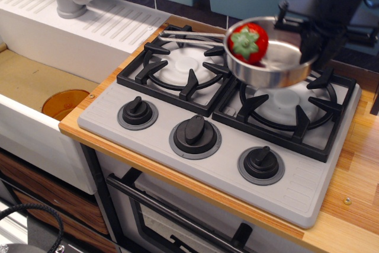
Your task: Put strawberry in pot or pan an put pot or pan on stove
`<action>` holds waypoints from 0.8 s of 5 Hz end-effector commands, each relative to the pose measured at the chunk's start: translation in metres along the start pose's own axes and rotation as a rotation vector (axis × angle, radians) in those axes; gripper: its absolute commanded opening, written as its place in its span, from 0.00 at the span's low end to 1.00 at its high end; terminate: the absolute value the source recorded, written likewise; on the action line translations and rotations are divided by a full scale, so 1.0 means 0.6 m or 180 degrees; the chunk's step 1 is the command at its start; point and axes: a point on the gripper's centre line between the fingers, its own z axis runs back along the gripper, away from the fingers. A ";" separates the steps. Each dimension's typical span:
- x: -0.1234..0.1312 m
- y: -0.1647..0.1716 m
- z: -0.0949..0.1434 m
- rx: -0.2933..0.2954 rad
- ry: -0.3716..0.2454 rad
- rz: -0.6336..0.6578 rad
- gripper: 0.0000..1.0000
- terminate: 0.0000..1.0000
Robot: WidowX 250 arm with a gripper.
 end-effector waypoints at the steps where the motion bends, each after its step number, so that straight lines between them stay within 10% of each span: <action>1: 0.037 -0.032 -0.012 -0.0145 -0.0280 0.0097 0.00 0.00; 4: 0.048 -0.040 -0.038 -0.0165 -0.0363 0.0080 0.00 0.00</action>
